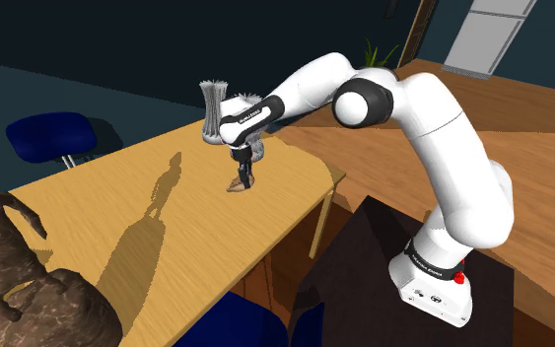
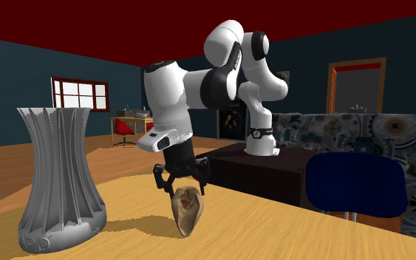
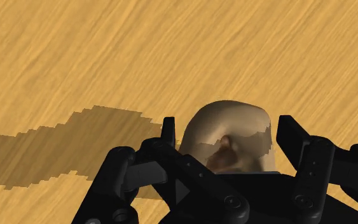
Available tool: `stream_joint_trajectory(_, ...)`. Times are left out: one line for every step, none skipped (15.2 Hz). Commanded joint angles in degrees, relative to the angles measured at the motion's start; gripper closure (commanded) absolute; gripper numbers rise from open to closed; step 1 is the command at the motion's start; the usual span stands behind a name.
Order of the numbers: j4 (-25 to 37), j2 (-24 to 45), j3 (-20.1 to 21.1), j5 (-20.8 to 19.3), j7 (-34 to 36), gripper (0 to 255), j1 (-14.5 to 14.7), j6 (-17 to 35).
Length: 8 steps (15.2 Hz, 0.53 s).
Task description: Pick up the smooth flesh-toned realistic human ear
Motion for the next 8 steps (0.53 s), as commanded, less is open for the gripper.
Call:
stream_joint_trajectory(-0.29,-1.19,-0.01,-0.01,-0.03,255,-0.04,-0.91)
stream_joint_trajectory(-0.37,-1.71,-0.01,0.00,-0.03,255,-0.04,-1.34)
stream_joint_trajectory(-0.44,-2.22,-0.01,0.00,-0.02,255,-0.04,-1.79)
stream_joint_trajectory(-0.53,-2.74,-0.01,0.00,-0.02,255,-0.04,-2.22)
stream_joint_trajectory(-0.57,-3.24,0.00,0.00,-0.01,255,-0.04,-2.68)
stream_joint_trajectory(-0.59,-3.72,0.00,0.00,-0.01,255,-0.04,-3.14)
stream_joint_trajectory(-0.57,-3.78,0.00,0.00,0.00,255,-0.04,-3.22)
stream_joint_trajectory(-0.57,-3.78,0.00,0.00,0.00,255,-0.04,-3.22)
